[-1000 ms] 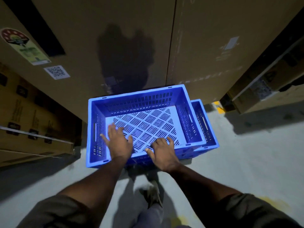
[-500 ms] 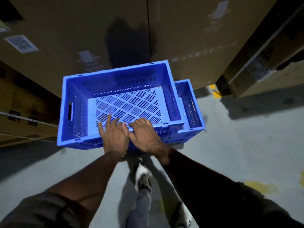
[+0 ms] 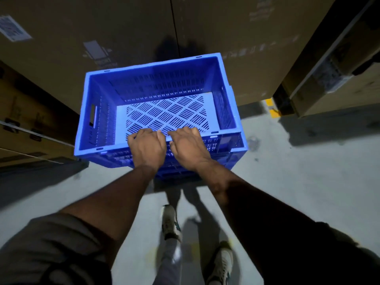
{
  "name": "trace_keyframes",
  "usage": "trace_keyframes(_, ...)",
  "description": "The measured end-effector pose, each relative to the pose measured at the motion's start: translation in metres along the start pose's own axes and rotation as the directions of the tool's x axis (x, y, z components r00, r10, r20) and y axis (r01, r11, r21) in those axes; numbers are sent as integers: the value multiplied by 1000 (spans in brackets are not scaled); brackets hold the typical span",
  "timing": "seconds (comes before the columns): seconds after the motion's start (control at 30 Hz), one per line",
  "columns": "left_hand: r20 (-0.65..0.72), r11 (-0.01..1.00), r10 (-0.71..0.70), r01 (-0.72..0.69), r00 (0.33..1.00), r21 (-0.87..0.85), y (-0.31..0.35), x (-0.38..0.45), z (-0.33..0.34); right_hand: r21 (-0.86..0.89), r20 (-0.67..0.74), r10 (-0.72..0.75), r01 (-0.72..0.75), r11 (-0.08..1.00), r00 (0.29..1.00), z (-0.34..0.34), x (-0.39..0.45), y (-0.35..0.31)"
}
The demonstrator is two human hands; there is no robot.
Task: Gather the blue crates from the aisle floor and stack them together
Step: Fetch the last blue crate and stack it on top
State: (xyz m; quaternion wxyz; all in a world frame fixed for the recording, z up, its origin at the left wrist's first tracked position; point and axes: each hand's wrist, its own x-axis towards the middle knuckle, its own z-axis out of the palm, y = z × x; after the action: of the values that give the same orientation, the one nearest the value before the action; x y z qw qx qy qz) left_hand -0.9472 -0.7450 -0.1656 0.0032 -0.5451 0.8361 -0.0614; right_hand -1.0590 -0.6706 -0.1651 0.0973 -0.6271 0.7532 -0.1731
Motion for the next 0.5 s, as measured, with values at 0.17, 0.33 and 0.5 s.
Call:
trace_keyframes(0.17,15,999,32,-32,999,-40,59,-10,-5,-89,-41,74,-77,993,996,-17,-22,50)
trace_keyframes(0.33,36,997,55,-53,998,-54,71,-8,-5,-61,27,90,-88,994,996,-28,-27,63)
trace_keyframes(0.5,56,995,93,-92,994,-29,68,-5,-11,-88,11,88,-86,992,996,-29,-22,63)
